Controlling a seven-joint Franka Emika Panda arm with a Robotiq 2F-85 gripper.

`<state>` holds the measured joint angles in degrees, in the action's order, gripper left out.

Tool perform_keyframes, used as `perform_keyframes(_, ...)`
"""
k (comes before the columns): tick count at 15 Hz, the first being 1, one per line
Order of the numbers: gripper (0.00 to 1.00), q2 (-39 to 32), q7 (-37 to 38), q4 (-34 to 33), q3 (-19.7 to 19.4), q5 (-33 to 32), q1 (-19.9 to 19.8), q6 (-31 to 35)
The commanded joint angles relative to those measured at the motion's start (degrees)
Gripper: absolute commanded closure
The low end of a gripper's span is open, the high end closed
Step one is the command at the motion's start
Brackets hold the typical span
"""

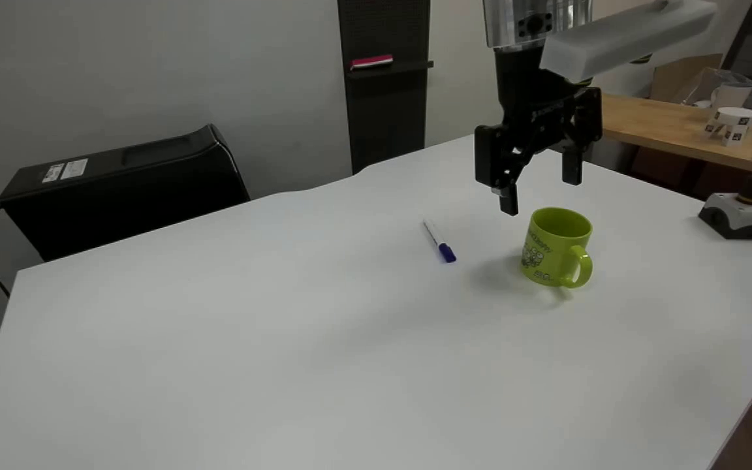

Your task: Take the blue marker out of the yellow mug

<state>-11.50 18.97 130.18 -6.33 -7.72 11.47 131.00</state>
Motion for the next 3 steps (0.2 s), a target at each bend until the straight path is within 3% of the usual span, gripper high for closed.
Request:
perform_keyframes(1, 0.00, 0.2, 0.0, 0.2, 2.7, -0.9, -2.7, -0.2)
perform_keyframes(3, 0.00, 0.4, -0.8, 0.4, 3.0, -0.9, -3.0, -0.2)
